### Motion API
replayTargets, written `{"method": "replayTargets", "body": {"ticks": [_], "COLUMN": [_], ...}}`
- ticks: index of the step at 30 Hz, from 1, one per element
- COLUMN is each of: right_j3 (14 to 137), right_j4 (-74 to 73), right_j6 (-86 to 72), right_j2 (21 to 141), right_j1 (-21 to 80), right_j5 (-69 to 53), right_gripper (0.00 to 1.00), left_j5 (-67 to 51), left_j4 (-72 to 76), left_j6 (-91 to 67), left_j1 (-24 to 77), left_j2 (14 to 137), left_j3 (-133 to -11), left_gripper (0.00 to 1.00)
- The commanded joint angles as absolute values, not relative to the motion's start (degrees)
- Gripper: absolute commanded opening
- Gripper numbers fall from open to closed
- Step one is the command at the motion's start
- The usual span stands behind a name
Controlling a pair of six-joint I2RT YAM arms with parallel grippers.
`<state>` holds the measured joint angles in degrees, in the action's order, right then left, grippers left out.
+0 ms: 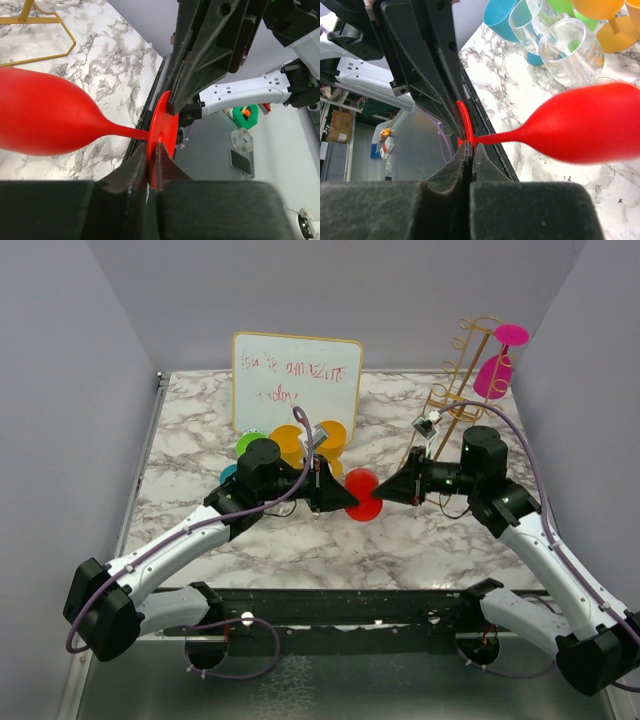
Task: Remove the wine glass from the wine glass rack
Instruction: Place the wine glass at the center of the board.
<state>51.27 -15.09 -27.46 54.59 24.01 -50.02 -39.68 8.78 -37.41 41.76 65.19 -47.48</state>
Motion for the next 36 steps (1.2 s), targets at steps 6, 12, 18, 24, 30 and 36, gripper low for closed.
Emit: {"method": "replayTargets", "body": {"ticks": [6,12,18,24,30,36], "right_j3": [51.99,52.18,56.70,58.61,65.44,68.71], "right_j4": [-14.82,-13.26,-17.52,-21.03,-31.89,-37.07], "right_j6": [-26.90,-29.46,-29.75,-26.71,-19.68,-18.18], "right_j2": [53.61,53.65,53.52,51.63,54.07,58.39], "right_j1": [24.08,24.08,24.08,24.09,24.08,24.08], "right_j5": [-44.99,-45.21,-43.99,-38.59,-29.05,-23.24], "right_gripper": [0.10,0.19,0.28,0.33,0.38,0.39], "left_j5": [-37.65,-37.37,-41.43,-42.87,-47.91,-54.44], "left_j4": [6.07,5.45,5.62,7.60,10.80,10.99], "left_j6": [-33.36,-32.14,-33.75,-33.67,-33.27,-28.24], "left_j1": [42.14,42.17,42.24,42.29,42.50,43.66], "left_j2": [62.45,60.17,61.79,62.13,61.89,59.72], "left_j3": [-49.44,-48.30,-49.22,-48.55,-47.90,-46.55], "left_gripper": [0.00,0.00,0.00,0.00,0.00,0.00]}}
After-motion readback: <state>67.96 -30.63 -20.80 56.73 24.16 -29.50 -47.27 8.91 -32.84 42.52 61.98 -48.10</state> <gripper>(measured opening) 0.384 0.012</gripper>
